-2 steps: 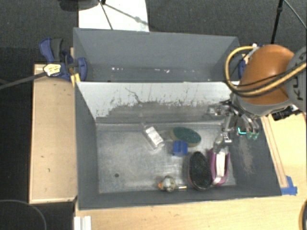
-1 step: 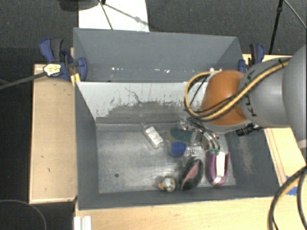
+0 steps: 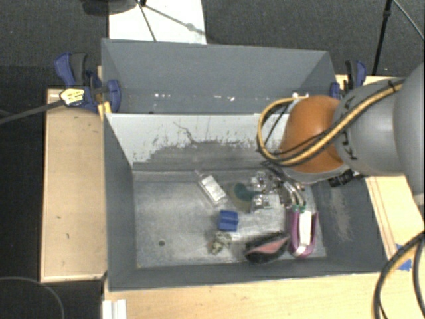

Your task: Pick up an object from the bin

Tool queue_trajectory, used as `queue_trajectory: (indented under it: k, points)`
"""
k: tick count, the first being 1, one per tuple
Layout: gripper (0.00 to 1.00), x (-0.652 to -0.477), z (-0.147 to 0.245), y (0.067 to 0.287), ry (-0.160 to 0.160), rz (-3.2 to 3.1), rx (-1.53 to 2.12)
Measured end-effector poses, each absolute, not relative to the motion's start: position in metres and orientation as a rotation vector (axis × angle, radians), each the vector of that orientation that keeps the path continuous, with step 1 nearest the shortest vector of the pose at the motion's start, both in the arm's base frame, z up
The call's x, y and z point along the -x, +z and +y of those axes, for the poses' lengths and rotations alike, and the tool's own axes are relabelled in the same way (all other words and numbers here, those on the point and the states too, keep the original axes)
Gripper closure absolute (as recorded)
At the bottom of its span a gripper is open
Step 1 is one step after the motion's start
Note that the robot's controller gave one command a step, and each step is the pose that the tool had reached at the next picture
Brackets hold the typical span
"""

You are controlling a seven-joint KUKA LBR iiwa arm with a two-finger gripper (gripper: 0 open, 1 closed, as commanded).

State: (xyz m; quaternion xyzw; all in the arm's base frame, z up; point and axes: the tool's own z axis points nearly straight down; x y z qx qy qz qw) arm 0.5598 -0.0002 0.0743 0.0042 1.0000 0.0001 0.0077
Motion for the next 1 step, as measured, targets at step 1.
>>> queue_trajectory:
  k: [1]
  points:
    - [1.0, -0.5829, 0.0163, 0.2507, 0.0, 3.128, 0.053]
